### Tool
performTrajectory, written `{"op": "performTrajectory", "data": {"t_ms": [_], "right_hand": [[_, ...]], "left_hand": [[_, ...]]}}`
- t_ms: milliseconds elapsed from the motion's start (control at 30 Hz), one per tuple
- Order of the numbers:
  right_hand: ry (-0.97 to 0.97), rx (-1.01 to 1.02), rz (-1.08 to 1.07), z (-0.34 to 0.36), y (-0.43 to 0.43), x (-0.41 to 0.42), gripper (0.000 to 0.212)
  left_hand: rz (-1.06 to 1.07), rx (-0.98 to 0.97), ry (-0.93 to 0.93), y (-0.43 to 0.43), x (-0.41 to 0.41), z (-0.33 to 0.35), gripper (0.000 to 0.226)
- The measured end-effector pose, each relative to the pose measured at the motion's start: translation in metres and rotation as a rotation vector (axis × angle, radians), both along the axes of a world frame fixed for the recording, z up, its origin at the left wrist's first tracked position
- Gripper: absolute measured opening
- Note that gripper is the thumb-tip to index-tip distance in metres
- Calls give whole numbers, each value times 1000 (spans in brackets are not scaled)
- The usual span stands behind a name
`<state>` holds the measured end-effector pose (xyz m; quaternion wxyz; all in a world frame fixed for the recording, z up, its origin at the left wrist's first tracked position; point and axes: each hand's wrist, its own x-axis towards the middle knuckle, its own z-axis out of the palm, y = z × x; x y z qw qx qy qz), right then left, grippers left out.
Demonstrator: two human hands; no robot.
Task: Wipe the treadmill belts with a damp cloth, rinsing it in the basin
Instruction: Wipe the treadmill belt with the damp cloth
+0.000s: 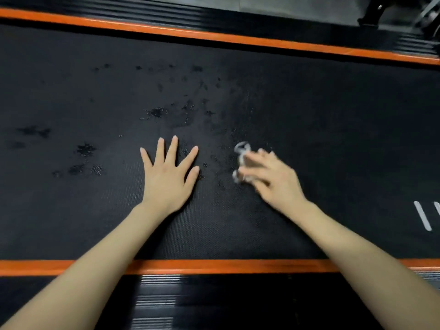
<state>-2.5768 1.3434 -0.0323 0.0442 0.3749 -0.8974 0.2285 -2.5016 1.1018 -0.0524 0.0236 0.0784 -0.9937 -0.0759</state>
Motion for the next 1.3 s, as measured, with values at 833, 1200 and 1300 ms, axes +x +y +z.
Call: {"op": "performTrajectory", "data": {"t_ms": [833, 1200, 1300], "right_hand": [[-176, 50, 231, 11, -9, 86, 21], [-131, -27, -263, 87, 27, 48, 51], [-8, 184, -229, 51, 24, 44, 60]], "left_hand": [[26, -14, 42, 6, 8, -3, 56], [46, 28, 96, 3, 10, 0, 52], [64, 155, 254, -1, 10, 5, 43]]}}
